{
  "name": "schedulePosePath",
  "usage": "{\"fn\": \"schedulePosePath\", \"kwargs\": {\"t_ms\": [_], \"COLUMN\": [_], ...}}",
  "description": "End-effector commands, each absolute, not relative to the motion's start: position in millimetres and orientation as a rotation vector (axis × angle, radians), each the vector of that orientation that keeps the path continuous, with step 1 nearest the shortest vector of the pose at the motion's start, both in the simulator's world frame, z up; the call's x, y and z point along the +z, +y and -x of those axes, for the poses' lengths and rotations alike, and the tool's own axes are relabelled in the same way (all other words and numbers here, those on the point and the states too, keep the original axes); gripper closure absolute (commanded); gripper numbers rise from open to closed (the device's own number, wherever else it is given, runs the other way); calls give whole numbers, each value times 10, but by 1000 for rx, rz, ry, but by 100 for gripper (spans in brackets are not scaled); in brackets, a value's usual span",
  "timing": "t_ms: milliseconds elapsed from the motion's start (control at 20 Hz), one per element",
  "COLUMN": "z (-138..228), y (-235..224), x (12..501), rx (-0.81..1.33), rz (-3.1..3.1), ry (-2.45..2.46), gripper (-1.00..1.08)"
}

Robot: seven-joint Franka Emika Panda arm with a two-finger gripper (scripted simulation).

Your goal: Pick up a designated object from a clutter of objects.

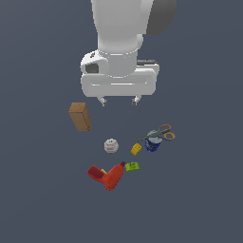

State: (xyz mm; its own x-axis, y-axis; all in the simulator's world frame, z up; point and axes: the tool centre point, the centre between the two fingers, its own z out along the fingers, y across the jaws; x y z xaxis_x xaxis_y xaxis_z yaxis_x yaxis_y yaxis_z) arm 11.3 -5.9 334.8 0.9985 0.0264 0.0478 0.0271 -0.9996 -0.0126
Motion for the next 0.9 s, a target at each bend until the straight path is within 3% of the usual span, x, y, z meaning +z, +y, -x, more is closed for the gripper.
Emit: {"fn": "schedulePosePath", "kwargs": {"t_ms": [0,850], "z": [-113,-115], "y": [-59,-250], "x": [3348,3206], "rx": [-75,-48], "rz": [3127,3109], "ry": [-42,75], "gripper": [-92,-92]}}
